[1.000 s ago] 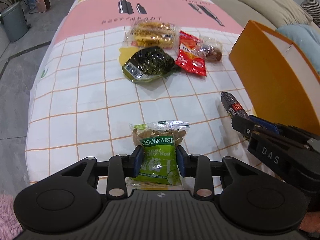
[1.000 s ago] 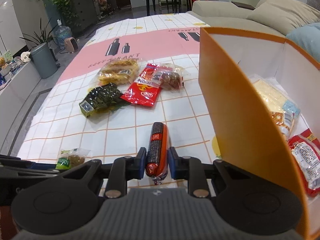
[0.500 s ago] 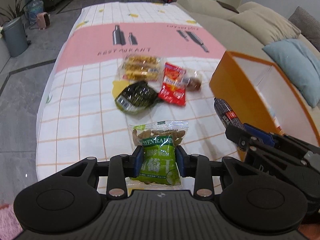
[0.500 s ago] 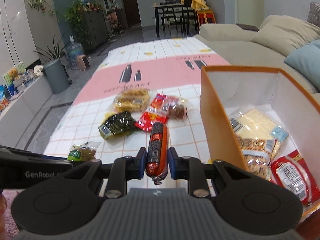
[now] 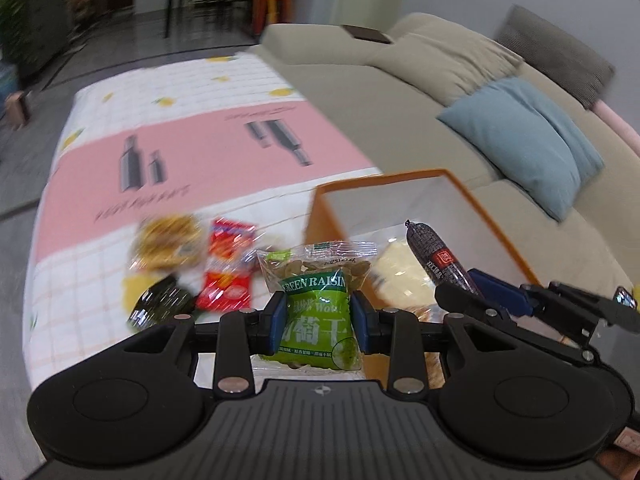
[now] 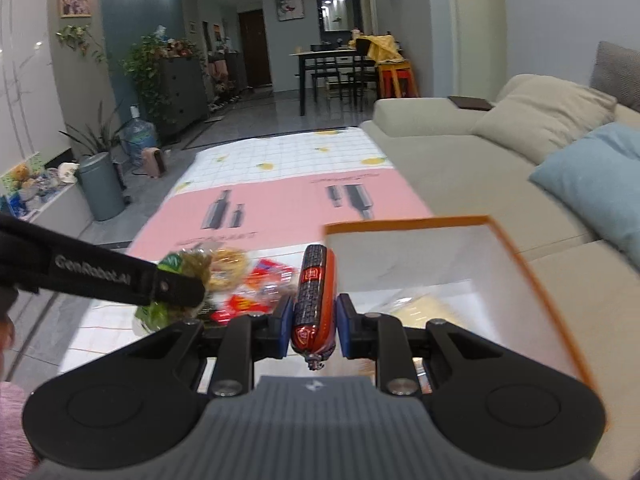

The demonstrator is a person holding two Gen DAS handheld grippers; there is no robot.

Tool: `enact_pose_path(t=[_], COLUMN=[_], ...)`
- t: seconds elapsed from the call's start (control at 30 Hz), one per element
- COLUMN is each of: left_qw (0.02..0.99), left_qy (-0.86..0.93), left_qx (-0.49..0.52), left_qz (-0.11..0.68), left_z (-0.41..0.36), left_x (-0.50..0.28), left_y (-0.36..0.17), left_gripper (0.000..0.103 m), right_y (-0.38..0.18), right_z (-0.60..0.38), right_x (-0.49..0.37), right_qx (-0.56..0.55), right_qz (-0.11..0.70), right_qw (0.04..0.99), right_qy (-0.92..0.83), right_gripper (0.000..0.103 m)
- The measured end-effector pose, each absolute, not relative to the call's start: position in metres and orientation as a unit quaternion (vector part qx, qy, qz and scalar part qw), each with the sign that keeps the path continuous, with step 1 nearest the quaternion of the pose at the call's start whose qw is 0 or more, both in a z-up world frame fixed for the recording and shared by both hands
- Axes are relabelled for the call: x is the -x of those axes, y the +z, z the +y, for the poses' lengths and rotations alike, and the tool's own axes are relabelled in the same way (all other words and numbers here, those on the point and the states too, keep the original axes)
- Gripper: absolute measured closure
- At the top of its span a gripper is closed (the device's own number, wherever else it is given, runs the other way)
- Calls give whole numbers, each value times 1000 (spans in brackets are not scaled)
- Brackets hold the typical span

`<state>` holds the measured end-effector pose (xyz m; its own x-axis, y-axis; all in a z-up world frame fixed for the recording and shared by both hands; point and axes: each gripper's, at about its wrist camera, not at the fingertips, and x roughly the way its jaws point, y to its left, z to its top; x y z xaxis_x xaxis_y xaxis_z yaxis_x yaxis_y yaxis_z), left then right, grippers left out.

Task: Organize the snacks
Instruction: 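Carry the raisin bag and sausage into the orange box and open both tools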

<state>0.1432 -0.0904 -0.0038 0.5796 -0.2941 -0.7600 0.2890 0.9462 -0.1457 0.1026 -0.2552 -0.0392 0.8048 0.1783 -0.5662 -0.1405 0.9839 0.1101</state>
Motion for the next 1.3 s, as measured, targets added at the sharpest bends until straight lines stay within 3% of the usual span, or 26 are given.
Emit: enact_pose_path(t=[0.53,0.77,1.1,1.3], left_qw=[838,822,821,825], left_qy=[-227,-219,-215,-217], left_qx=[-137,-189,-174,-154], left_qz=[477,490,500,498], left_z=[-214,-239,-229,-219], left_x=[-230,-251,-265,-263], left_y=[-51,-77,-84,-71], left_gripper=[66,79,78,69], right_y=[-75,-105,-131,-131], right_z=[-339,-348,-351,-350], right_x=[-178,-211,-231,-231], right_qx=[61,101,106,102], right_qz=[382,427,473,478], right_qw=[920,896,872,871], right_qy=[60,61,63,59], right_gripper=[82,82,81,80])
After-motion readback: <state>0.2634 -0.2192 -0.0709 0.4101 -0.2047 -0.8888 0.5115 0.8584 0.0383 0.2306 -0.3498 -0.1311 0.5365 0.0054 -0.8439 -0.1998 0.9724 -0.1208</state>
